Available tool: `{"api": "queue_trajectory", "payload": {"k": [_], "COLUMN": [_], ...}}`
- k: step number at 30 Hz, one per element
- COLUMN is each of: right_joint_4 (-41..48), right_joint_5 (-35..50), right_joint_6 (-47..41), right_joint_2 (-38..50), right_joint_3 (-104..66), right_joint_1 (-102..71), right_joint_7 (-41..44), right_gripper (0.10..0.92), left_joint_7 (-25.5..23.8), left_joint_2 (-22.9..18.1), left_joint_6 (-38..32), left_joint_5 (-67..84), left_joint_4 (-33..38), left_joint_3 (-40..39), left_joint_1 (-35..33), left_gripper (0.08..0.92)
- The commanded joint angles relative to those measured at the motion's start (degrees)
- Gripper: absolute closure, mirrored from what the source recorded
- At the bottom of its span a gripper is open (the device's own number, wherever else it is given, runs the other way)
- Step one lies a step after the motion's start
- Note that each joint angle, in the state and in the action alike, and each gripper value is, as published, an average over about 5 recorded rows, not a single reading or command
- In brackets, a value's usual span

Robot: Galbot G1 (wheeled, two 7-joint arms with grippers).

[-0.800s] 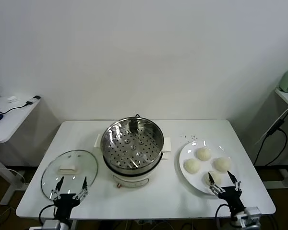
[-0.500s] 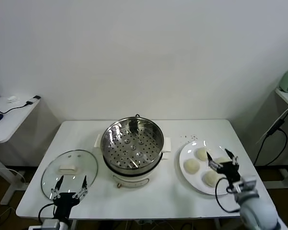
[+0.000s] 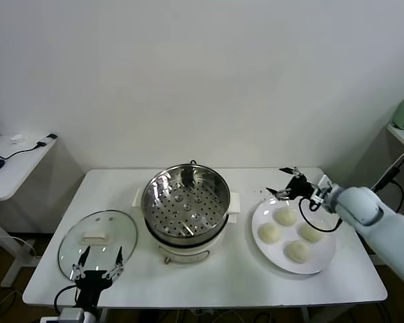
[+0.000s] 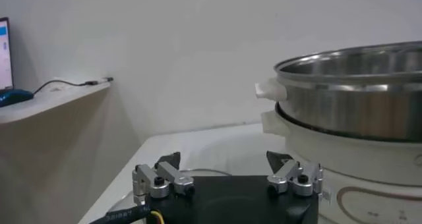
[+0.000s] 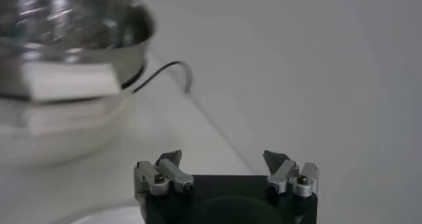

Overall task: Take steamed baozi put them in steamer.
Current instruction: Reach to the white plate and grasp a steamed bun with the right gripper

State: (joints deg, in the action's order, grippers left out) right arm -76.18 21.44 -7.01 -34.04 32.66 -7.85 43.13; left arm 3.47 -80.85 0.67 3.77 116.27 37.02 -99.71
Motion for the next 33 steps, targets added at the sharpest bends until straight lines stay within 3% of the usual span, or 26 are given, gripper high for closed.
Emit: {"api": "queue_trajectory", "payload": {"k": [1, 8, 22, 33], "right_joint_4": [13.6, 16.7, 21.7, 25.8], "right_joint_5": [-3.9, -5.6, -4.7, -7.3], "right_joint_6": [8.1, 6.7, -3.8, -5.4], "right_joint_2": [1.1, -7.1, -16.2, -18.6], "right_joint_3": [44.6, 57.1, 49.5, 43.4], "right_joint_1": [40.7, 45.8, 30.2, 23.1], "right_joint_7": [25.9, 25.4, 17.3, 14.7], "right_gripper": [0.202, 0.203, 0.203, 0.203], "left_joint_7": [0.0, 0.2, 0.2, 0.3], "left_joint_2": [-0.2, -0.6, -0.9, -0.9], "left_joint_6": [-0.1, -0.4, -0.8, -0.8], "left_joint_5": [-0.1, -0.2, 0.0, -0.1], "left_joint_4": [0.0, -0.1, -0.7, -1.6], "left_joint_3": [-0.1, -0.1, 0.2, -0.2], "left_joint_1": [-0.2, -0.5, -0.7, -0.2], "left_gripper": [0.177, 0.177, 0.177, 0.177]}}
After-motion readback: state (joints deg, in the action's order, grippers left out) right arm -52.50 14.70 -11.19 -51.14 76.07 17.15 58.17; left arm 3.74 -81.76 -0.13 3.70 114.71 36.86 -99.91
